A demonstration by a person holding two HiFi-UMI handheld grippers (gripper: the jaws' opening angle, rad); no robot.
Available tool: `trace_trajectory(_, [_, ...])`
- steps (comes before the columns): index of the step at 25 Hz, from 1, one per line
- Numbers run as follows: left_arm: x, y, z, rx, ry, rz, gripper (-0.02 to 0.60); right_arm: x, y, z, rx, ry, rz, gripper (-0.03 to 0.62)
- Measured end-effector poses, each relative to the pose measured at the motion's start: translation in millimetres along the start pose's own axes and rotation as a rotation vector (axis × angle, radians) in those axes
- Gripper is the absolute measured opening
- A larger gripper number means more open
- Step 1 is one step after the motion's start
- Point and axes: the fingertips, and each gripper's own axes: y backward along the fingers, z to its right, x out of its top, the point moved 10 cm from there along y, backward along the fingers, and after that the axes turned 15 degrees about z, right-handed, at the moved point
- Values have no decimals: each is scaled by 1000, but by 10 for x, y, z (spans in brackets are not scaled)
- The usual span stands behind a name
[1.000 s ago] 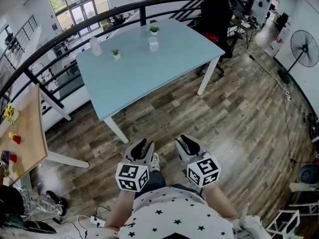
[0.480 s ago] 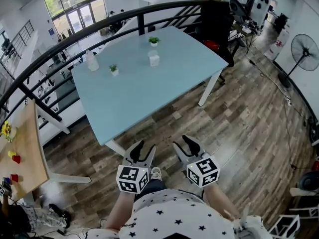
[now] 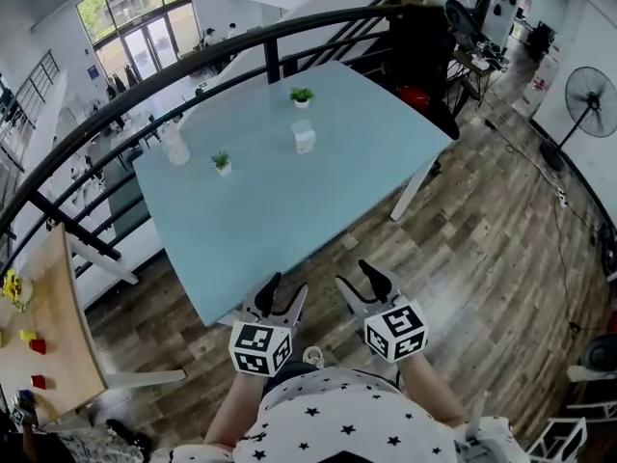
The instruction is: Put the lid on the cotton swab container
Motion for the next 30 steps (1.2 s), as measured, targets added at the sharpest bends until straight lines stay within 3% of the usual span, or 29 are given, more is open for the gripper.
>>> trace_trajectory(9, [9,-381,-469,11,24,-9,222,2,-568,139,11,12,1,213])
trace_trajectory(19, [5,-662,-652,8,33,-9,224,-59,-851,298,6,-7,-4,213])
trace_trajectory(30, [11,-1276,-796,46,28,2,224,-48,-1304,872,41,-9,5,214])
